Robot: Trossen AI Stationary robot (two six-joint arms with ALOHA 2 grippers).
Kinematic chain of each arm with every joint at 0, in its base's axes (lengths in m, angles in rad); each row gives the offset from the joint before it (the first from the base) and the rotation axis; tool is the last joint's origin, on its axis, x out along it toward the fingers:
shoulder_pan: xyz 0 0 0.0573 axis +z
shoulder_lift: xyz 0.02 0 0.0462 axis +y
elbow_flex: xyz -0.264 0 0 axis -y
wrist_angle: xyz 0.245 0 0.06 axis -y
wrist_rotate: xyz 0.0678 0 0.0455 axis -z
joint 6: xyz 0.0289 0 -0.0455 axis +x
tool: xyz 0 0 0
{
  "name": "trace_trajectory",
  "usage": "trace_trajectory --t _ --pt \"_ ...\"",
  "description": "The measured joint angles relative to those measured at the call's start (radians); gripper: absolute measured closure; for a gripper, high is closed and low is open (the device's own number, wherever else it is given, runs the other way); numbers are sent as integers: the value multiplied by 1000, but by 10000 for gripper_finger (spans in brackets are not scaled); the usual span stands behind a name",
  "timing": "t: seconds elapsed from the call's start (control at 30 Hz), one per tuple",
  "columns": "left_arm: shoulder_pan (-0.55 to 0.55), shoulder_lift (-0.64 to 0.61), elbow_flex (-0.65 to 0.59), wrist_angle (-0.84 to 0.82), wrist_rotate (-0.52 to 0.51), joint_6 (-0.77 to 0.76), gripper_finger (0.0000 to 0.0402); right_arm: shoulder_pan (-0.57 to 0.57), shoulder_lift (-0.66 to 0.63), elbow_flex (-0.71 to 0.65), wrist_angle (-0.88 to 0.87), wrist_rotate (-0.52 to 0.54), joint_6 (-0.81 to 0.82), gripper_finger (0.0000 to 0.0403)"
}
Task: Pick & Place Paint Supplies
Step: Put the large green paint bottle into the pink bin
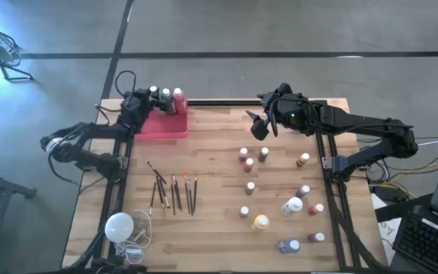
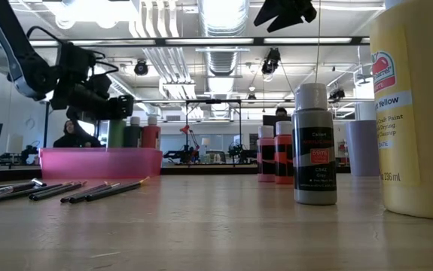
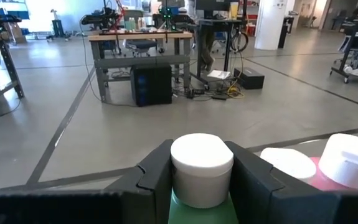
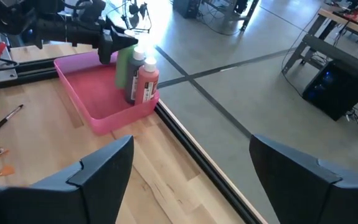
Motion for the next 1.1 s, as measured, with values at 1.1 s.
trace_trajectory --t 1.1 --pt "10 41 -31 76 6 0 271 0 0 0 0 0 -1 176"
